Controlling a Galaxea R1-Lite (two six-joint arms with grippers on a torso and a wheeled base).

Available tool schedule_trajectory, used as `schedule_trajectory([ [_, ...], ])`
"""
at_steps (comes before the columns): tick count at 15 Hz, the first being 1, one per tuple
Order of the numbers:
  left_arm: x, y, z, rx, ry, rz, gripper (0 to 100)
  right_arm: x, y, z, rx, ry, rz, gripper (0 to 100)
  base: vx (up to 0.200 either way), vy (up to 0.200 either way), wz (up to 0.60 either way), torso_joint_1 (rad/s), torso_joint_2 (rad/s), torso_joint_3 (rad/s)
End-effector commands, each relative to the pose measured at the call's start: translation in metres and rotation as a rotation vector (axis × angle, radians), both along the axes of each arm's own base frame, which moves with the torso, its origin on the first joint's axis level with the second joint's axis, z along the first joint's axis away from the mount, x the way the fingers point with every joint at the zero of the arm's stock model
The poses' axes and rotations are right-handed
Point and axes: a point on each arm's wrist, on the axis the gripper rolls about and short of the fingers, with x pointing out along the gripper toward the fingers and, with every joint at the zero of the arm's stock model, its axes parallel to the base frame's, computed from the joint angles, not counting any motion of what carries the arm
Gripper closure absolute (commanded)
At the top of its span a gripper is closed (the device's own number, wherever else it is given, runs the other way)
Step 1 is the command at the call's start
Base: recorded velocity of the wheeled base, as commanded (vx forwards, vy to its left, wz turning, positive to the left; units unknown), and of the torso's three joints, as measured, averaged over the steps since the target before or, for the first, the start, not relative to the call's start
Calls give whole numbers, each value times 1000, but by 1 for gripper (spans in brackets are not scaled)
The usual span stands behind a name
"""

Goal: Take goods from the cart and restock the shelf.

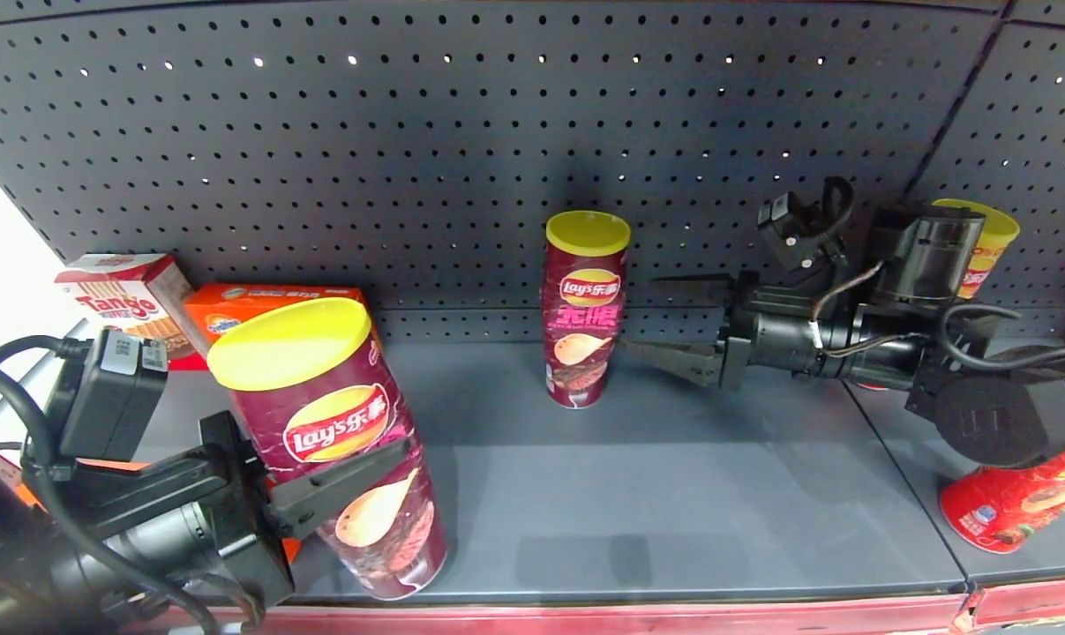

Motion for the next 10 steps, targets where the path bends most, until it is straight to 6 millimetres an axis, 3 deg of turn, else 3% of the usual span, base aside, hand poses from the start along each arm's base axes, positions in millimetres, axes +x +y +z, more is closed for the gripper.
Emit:
schedule_trajectory([
  [1, 2, -1, -1, 1, 5, 0, 100, 13, 3, -9, -6, 9, 3, 0, 0, 0, 0, 0, 0, 0],
  [10, 5, -2, 1, -1, -1, 3, 100, 49, 24, -14, 3, -39, 15, 0, 0, 0, 0, 0, 0, 0],
])
